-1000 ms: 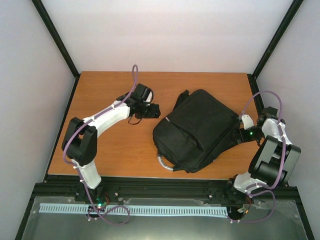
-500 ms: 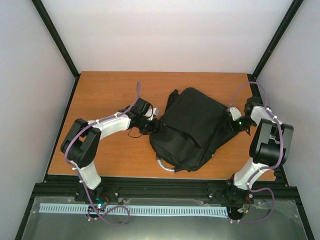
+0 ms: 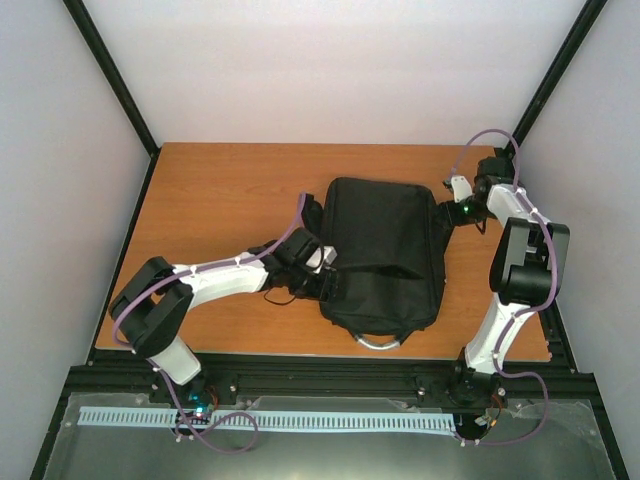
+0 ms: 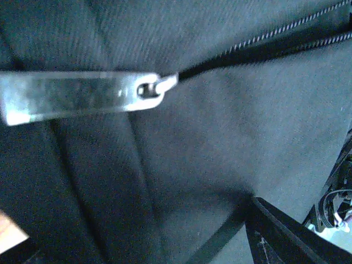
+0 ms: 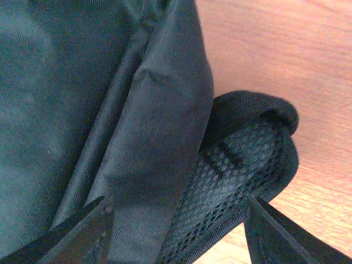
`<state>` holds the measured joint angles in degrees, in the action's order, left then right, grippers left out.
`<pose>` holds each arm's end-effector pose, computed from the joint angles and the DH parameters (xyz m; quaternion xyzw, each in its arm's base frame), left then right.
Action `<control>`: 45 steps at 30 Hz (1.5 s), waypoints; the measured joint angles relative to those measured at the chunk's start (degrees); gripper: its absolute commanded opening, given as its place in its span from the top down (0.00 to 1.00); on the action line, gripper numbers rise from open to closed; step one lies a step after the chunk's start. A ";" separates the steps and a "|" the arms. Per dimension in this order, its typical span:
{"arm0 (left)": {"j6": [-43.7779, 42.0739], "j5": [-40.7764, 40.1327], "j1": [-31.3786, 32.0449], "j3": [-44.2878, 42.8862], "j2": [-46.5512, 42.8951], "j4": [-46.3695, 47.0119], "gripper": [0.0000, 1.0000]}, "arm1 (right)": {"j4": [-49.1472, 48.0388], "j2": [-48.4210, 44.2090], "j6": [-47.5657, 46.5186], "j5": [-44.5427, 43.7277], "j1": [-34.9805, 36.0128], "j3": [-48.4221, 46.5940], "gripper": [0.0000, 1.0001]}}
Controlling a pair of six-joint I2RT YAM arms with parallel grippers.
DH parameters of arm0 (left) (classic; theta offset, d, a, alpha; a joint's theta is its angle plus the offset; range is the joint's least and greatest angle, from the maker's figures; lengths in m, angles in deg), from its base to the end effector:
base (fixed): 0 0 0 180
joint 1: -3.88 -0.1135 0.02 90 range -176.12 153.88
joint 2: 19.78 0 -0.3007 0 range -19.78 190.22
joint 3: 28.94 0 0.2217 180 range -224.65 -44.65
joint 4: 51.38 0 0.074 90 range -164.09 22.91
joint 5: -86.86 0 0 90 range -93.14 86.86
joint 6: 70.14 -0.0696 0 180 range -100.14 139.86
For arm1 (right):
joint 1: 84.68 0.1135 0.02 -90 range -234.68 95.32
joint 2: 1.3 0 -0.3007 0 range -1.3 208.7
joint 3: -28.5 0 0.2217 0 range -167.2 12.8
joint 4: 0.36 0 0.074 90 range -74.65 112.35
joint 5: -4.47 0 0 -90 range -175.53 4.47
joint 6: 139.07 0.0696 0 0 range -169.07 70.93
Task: Pack the student bag
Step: Adjust the student bag at the center of the board.
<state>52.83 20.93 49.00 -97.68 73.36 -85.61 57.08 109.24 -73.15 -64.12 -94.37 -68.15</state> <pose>0.1986 -0.2397 0.2047 0.1557 0.9303 -0.3225 0.0789 0.3839 -0.0398 0.2104 -0.1513 0.9582 0.1291 0.2058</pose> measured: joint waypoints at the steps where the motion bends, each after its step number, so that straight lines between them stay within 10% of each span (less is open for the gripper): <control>1: 0.22 -0.37 0.22 0.44 -0.50 0.04 0.27 | -0.24 -0.02 0.48 -0.02 0.11 -0.37 0.31; 16: -1.33 -10.14 -5.51 -1.97 -12.61 -14.14 0.36 | 1.81 -16.28 1.49 0.57 2.58 0.39 0.28; 45: 1.75 2.73 -9.01 -7.17 5.60 5.29 0.37 | -0.31 -13.51 -0.31 -2.01 16.46 13.33 0.27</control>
<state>54.58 23.67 40.00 -104.85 78.96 -80.32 56.78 95.74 -73.45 -66.13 -77.91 -54.82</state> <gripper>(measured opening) 0.629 0.727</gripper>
